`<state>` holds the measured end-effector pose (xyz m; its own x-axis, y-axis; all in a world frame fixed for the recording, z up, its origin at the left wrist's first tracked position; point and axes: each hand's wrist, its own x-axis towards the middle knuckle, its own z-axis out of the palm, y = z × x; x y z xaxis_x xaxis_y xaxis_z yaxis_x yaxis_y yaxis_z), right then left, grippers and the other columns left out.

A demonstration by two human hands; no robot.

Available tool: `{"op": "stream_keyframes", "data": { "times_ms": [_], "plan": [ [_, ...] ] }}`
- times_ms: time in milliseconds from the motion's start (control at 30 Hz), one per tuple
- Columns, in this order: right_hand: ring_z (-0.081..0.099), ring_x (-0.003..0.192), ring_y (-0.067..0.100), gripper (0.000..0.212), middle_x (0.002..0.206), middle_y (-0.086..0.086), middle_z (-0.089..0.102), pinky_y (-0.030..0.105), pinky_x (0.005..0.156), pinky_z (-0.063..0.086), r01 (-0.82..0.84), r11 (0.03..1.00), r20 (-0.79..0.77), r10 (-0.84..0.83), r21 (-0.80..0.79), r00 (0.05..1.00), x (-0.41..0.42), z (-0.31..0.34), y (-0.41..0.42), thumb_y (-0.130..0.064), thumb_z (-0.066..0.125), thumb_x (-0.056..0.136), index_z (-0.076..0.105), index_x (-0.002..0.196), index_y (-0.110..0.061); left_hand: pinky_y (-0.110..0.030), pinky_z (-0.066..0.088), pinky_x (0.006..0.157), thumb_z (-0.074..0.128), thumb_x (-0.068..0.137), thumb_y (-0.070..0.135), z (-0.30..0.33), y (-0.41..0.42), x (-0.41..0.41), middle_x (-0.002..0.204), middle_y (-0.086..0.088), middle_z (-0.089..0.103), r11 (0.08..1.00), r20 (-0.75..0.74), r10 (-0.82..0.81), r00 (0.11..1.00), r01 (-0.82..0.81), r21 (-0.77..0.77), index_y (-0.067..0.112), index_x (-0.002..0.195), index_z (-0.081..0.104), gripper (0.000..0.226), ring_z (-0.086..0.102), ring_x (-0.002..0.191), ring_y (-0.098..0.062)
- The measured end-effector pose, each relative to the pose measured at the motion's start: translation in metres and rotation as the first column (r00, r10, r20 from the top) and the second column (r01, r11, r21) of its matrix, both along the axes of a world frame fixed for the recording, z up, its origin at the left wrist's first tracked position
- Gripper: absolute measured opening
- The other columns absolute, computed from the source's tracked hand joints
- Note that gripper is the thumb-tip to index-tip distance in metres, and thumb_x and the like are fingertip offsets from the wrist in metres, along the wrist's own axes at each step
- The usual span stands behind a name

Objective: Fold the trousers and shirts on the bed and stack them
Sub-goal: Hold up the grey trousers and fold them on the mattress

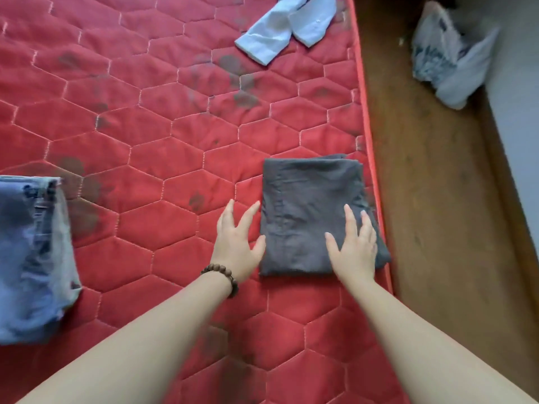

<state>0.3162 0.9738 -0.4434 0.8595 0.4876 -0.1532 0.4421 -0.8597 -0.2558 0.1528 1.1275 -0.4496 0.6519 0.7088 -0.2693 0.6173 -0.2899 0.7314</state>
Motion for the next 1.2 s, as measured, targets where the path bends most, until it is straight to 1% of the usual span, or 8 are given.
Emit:
{"op": "stream_keyframes", "data": {
  "times_ms": [100,200,300,400,500,667,933,1200],
  "plan": [
    [0.018,0.144,0.031,0.077,0.158,0.016,0.014,0.043,0.116,0.018,0.000,1.000,-0.030,0.000,-0.022,1.000,0.054,-0.019,-0.017,-0.044,0.059,0.090,0.017,0.153,-0.029,-0.034,0.020,0.114,0.068,0.084,0.025,-0.022,-0.012,0.044,0.155,-0.012,0.018,0.999,0.030,0.045,0.999,-0.045,-0.028,0.038,0.143,0.038,0.067,0.022,0.140,-0.031],
    [0.024,0.140,0.028,0.079,0.155,0.009,0.023,0.043,0.111,0.023,0.021,1.000,-0.104,-0.022,-0.009,0.994,0.088,-0.031,-0.019,-0.054,0.058,0.087,0.016,0.152,-0.035,-0.018,0.022,0.107,0.070,0.083,0.021,-0.035,-0.012,0.068,0.140,-0.010,0.033,0.995,0.102,0.097,0.990,-0.094,-0.028,0.035,0.139,0.046,0.063,0.035,0.129,-0.020],
    [0.039,0.124,0.024,0.076,0.134,0.004,0.041,0.039,0.103,0.030,-0.047,0.998,-0.118,0.052,0.042,0.992,0.099,-0.037,-0.015,-0.052,0.060,0.086,0.020,0.150,-0.039,-0.005,0.024,0.091,0.071,0.083,0.020,-0.039,-0.011,0.076,0.120,-0.006,0.040,0.992,0.084,0.121,0.989,-0.118,-0.043,0.035,0.136,0.049,0.059,0.044,0.106,-0.012],
    [0.048,0.094,0.017,0.075,0.119,0.003,0.041,0.031,0.091,0.040,-0.060,0.988,-0.260,0.095,0.141,0.961,0.094,-0.036,-0.012,-0.042,0.062,0.088,0.015,0.146,-0.052,-0.004,0.025,0.087,0.071,0.082,0.021,-0.037,-0.012,0.074,0.112,-0.004,0.046,0.995,0.053,0.070,0.996,-0.066,-0.069,0.037,0.135,0.049,0.059,0.045,0.096,-0.006],
    [0.049,0.087,0.016,0.075,0.108,0.003,0.043,0.025,0.084,0.037,-0.061,0.987,-0.381,0.113,0.146,0.918,0.086,-0.032,-0.010,-0.038,0.063,0.089,0.015,0.141,-0.061,-0.006,0.026,0.091,0.068,0.084,0.016,-0.032,-0.014,0.064,0.115,-0.002,0.051,0.995,0.046,0.032,0.998,-0.028,-0.101,0.034,0.135,0.051,0.057,0.049,0.103,-0.007],
    [0.054,0.115,0.026,0.052,0.121,0.011,0.055,0.027,0.098,0.037,-0.075,0.978,-0.338,0.140,0.197,0.931,0.043,-0.018,0.000,-0.025,0.063,0.090,0.048,0.137,-0.040,-0.010,0.028,0.096,0.058,0.089,0.009,-0.014,-0.006,0.031,0.125,0.002,0.047,0.994,0.041,0.026,0.999,-0.022,-0.104,0.029,0.137,0.050,0.053,0.051,0.119,-0.014],
    [0.056,0.103,0.034,0.044,0.107,0.013,0.053,0.033,0.088,0.041,-0.121,0.944,-0.215,0.192,0.307,0.958,-0.075,0.041,0.070,-0.020,0.059,0.093,0.054,0.136,-0.028,-0.011,0.026,0.099,0.057,0.090,0.011,0.048,0.069,-0.079,0.145,0.006,0.038,1.000,0.005,-0.017,1.000,0.017,-0.005,0.032,0.143,0.041,0.059,0.045,0.129,-0.014],
    [0.045,0.074,0.014,0.046,0.088,0.003,0.046,0.024,0.073,0.037,-0.309,0.838,-0.128,0.403,0.450,0.906,-0.231,0.094,0.183,-0.018,0.060,0.092,0.052,0.137,-0.029,-0.022,0.032,0.104,0.058,0.091,0.009,0.094,0.167,-0.255,0.148,-0.002,0.036,0.984,-0.017,0.138,0.990,-0.135,0.120,0.030,0.145,0.038,0.062,0.043,0.131,-0.020]
  ]
}}
